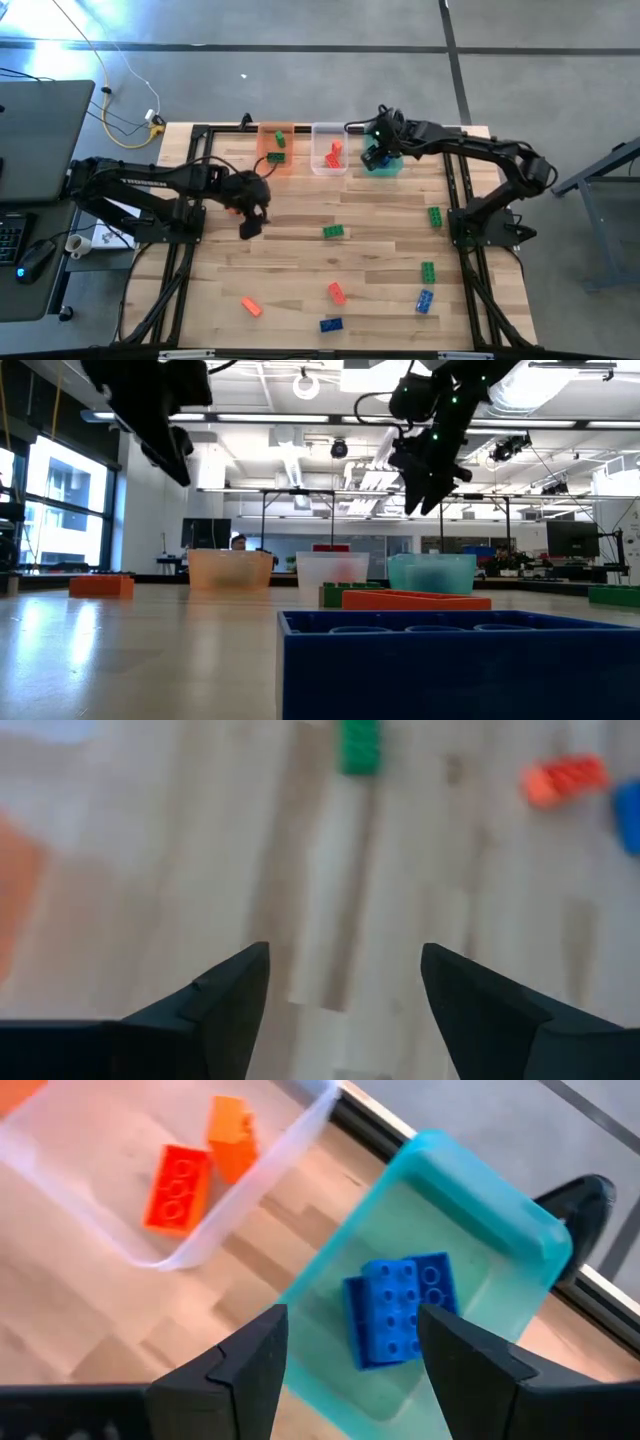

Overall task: Sort & place blocks by color
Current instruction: Put the orange game piece into the transparent bin

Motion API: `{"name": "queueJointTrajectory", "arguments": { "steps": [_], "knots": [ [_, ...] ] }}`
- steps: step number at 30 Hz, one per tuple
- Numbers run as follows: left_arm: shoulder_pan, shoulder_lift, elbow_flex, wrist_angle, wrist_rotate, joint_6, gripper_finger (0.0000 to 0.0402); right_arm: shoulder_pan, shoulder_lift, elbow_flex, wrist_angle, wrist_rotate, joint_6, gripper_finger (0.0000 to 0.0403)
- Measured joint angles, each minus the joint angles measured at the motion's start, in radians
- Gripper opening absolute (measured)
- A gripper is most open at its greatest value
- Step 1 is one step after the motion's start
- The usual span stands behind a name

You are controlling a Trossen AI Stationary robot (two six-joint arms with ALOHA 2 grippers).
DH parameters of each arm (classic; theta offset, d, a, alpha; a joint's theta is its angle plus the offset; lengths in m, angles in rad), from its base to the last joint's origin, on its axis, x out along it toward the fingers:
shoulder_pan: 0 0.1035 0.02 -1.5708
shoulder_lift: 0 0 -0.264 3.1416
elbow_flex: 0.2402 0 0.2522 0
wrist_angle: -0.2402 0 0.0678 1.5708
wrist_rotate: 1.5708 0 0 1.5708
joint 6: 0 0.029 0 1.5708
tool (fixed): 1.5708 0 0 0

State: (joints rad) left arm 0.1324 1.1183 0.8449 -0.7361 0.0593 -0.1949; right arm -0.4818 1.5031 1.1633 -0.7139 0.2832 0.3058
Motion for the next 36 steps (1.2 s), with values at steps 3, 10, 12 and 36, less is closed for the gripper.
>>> {"name": "queueJointTrajectory", "arguments": {
  "steps": [3,10,12,36],
  "knots": [
    [-0.07,0.0,0.0,-0.001,0.04,0.054,0.0248,0.031,-0.014,0.0,0.0,0.0,0.004,0.021],
    [-0.252,0.0,0.0,-0.001,0.042,0.069,0.0247,0.072,-0.028,0.0,0.004,0.017,0.011,0.021],
    [-0.302,0.0,0.0,-0.001,0.042,0.067,0.0247,0.075,-0.028,0.0,0.005,0.023,0.011,0.021],
    [-0.668,0.295,0.0,0.17,0.0,-0.014,0.0247,0.078,-0.028,0.0,0.008,0.026,0.008,0.021]
  ]
}}
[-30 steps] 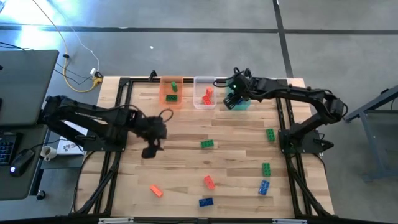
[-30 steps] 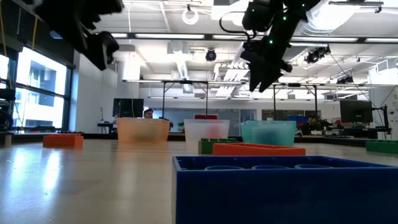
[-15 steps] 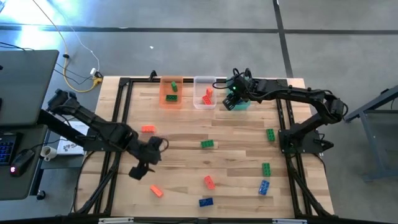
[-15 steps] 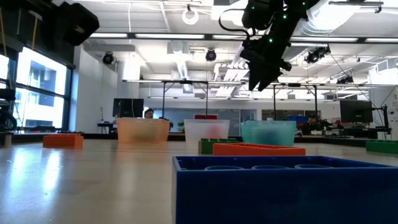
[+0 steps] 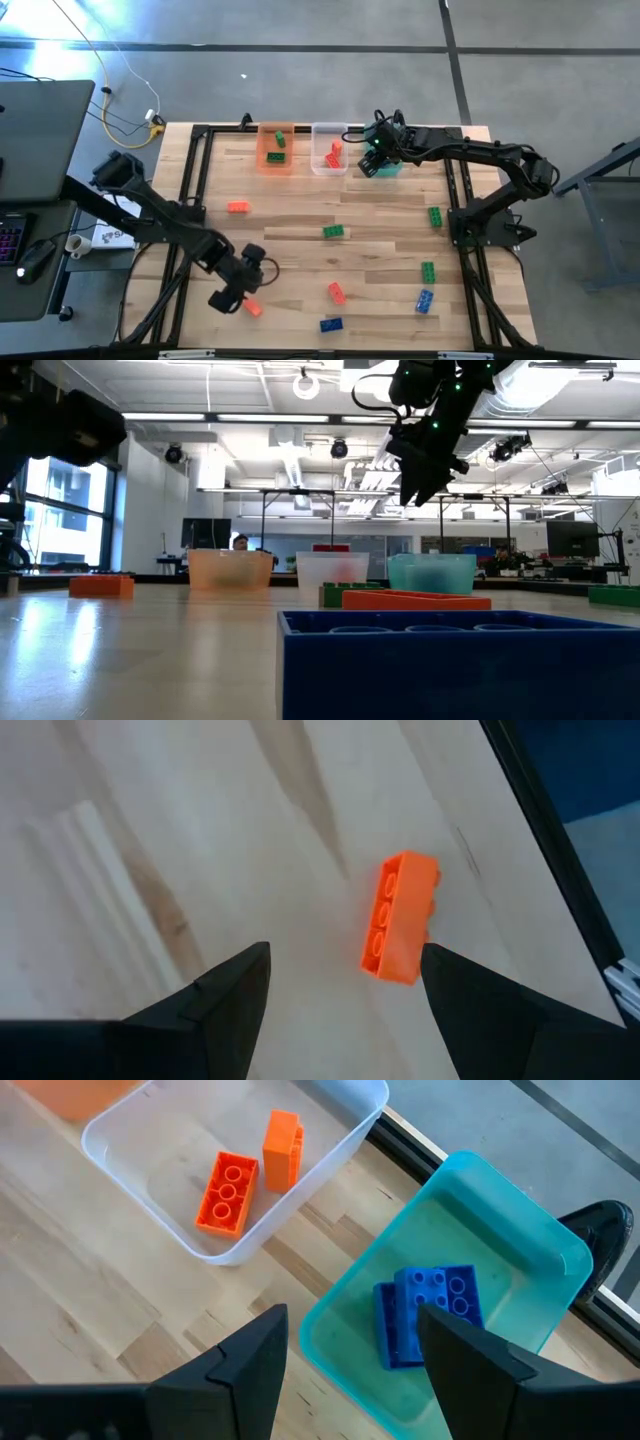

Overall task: Sort & place blocks by color
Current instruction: Put the orange game piece into the transparent bin

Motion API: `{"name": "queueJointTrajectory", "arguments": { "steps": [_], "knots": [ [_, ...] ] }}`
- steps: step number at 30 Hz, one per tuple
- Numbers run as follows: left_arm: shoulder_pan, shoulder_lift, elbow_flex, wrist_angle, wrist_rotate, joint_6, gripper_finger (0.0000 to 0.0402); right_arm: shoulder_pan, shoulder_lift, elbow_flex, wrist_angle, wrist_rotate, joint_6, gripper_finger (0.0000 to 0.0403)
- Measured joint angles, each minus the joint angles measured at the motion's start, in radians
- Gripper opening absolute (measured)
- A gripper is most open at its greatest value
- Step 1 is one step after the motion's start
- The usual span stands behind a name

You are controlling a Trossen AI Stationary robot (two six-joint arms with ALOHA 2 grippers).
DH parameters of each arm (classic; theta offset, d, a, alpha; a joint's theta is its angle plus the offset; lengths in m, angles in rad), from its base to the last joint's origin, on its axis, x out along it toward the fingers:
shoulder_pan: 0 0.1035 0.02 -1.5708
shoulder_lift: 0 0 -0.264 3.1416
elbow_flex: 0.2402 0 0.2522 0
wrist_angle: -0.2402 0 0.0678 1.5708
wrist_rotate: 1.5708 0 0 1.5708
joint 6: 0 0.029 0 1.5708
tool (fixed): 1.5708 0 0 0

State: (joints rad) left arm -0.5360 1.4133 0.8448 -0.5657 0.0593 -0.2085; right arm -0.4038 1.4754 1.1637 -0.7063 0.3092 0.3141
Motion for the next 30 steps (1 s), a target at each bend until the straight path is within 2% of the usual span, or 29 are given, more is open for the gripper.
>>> {"name": "queueJointTrajectory", "arguments": {
  "steps": [15,26,30],
  "knots": [
    [-0.109,0.15,0.0,0.089,0.0,-0.089,0.0247,0.0,0.0,0.0,-0.003,-0.002,0.022,0.021],
    [-0.115,0.255,0.0,0.129,-0.023,-0.087,0.0246,0.0,0.0,0.0,-0.002,-0.003,0.029,0.021],
    [-0.114,0.265,0.001,0.133,-0.026,-0.088,0.0227,0.0,0.0,0.0,-0.004,-0.002,0.029,0.021]
  ]
}}
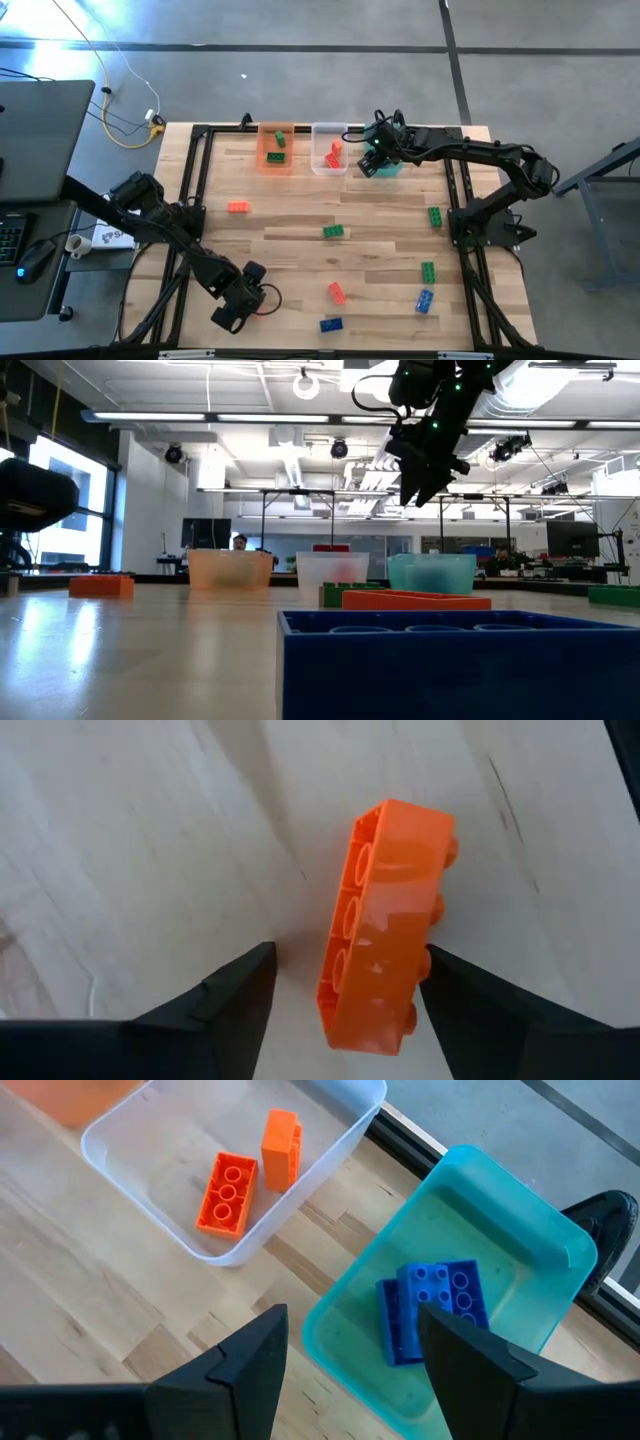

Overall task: Sort & place blocks by color
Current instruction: Put the orange game piece into the transparent bin

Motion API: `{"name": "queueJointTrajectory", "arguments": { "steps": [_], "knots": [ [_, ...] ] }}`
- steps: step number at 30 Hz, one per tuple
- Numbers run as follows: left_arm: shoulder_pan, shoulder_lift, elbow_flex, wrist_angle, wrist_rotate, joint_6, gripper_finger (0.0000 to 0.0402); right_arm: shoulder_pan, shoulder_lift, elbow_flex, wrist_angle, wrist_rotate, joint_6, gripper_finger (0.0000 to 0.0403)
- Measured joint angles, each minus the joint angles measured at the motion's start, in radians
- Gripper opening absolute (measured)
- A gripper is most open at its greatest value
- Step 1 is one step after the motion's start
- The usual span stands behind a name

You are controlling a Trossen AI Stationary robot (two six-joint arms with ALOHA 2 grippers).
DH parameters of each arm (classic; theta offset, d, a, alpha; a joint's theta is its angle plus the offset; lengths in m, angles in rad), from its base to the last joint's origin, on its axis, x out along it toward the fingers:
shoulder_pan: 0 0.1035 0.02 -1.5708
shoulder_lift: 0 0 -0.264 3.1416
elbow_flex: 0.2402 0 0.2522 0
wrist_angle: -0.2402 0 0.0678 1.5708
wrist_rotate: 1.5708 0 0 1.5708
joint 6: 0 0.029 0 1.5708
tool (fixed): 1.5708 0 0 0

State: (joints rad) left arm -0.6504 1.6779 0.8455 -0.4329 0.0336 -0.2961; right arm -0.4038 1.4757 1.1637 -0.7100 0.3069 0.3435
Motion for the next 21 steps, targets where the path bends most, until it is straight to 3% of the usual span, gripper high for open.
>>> {"name": "queueJointTrajectory", "arguments": {
  "steps": [12,21],
  "knots": [
    [0.043,-0.006,0.031,0.006,0.056,0.011,0.006,0.0,0.0,0.0,0.003,-0.009,-0.003,0.021],
    [0.143,-0.007,0.073,-0.053,0.051,0.105,0.006,0.047,0.0,0.0,0.003,-0.145,-0.008,0.021]
  ]
}}
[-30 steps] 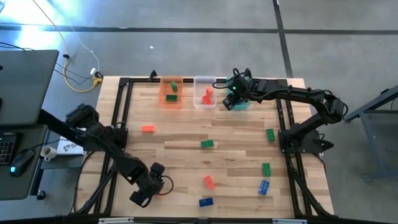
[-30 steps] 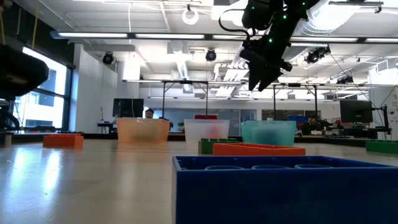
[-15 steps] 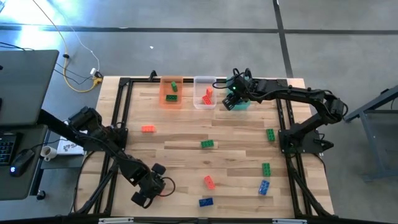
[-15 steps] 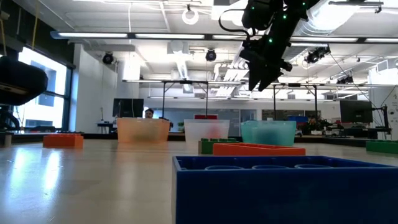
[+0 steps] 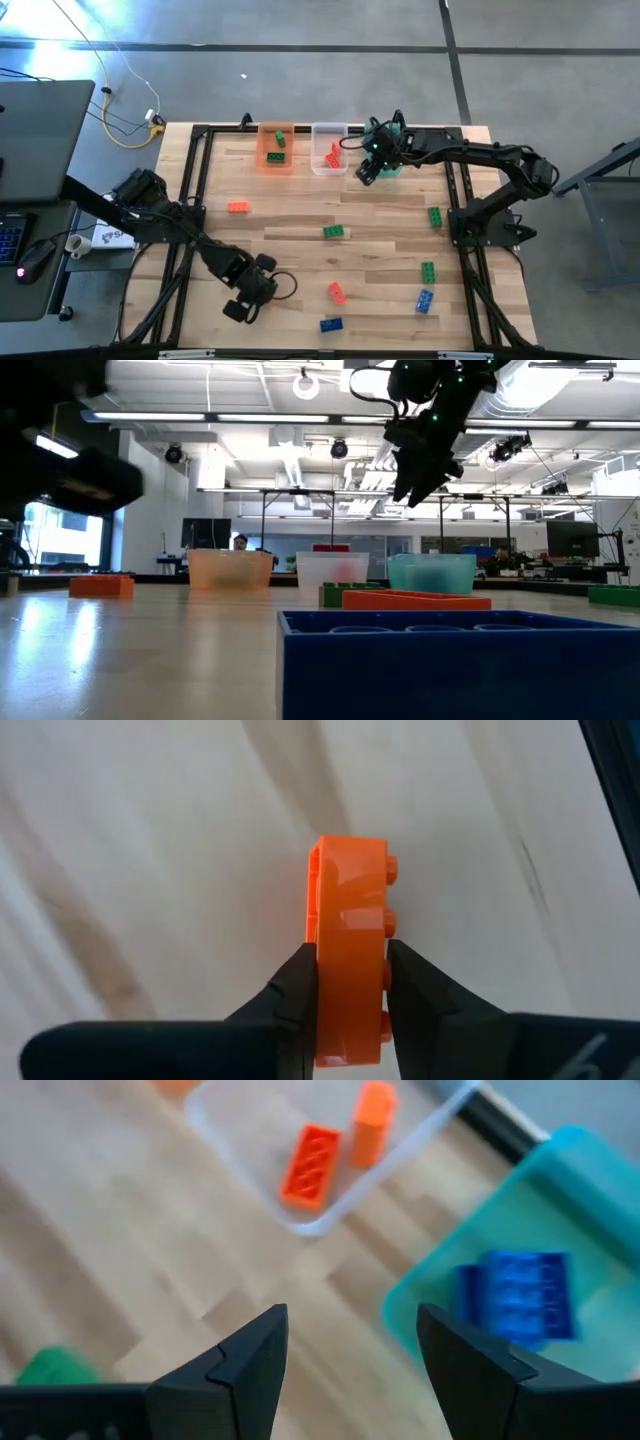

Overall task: Sort & place blocks by color
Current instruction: Put the orange game piece into the transparent bin

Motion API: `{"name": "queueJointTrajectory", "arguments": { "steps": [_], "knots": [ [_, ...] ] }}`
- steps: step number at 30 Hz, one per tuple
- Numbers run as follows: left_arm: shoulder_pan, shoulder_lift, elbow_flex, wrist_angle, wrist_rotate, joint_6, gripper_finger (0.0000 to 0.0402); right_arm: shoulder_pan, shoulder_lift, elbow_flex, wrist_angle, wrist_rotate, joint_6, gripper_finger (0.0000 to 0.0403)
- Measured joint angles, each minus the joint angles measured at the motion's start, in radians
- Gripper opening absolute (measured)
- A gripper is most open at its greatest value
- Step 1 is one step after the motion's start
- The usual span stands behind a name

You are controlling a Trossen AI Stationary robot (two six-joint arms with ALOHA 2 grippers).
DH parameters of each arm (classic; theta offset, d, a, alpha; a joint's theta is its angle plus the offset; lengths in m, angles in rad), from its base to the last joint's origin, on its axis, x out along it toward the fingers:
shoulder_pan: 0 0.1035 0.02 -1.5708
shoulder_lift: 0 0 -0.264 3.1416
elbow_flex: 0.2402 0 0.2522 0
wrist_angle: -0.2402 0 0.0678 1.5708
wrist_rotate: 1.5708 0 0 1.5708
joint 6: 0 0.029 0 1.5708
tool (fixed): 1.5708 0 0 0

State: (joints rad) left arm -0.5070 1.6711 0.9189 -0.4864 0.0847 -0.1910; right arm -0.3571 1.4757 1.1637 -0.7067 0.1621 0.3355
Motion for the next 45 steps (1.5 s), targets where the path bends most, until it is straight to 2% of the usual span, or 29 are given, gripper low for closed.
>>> {"name": "queueJointTrajectory", "arguments": {
  "steps": [15,22,29,37,45],
  "knots": [
    [0.183,-0.001,0.145,-0.048,-0.033,0.237,0.0061,0.28,0.0,0.0,0.104,-0.181,0.007,0.021],
    [0.24,-0.001,0.2,-0.036,-0.133,0.329,0.0062,0.439,0.0,0.0,0.209,-0.198,0.021,0.021],
    [0.299,-0.001,0.224,0.018,-0.223,0.353,0.0062,0.588,0.0,0.0,0.261,-0.034,0.008,0.021],
    [0.357,-0.001,0.244,0.144,-0.232,0.389,0.0062,0.694,0.0,0.0,0.266,0.181,-0.076,0.021],
    [0.391,-0.001,0.252,0.298,-0.295,0.415,0.0062,0.746,0.0,0.0,0.29,0.249,-0.14,0.021]
  ]
}}
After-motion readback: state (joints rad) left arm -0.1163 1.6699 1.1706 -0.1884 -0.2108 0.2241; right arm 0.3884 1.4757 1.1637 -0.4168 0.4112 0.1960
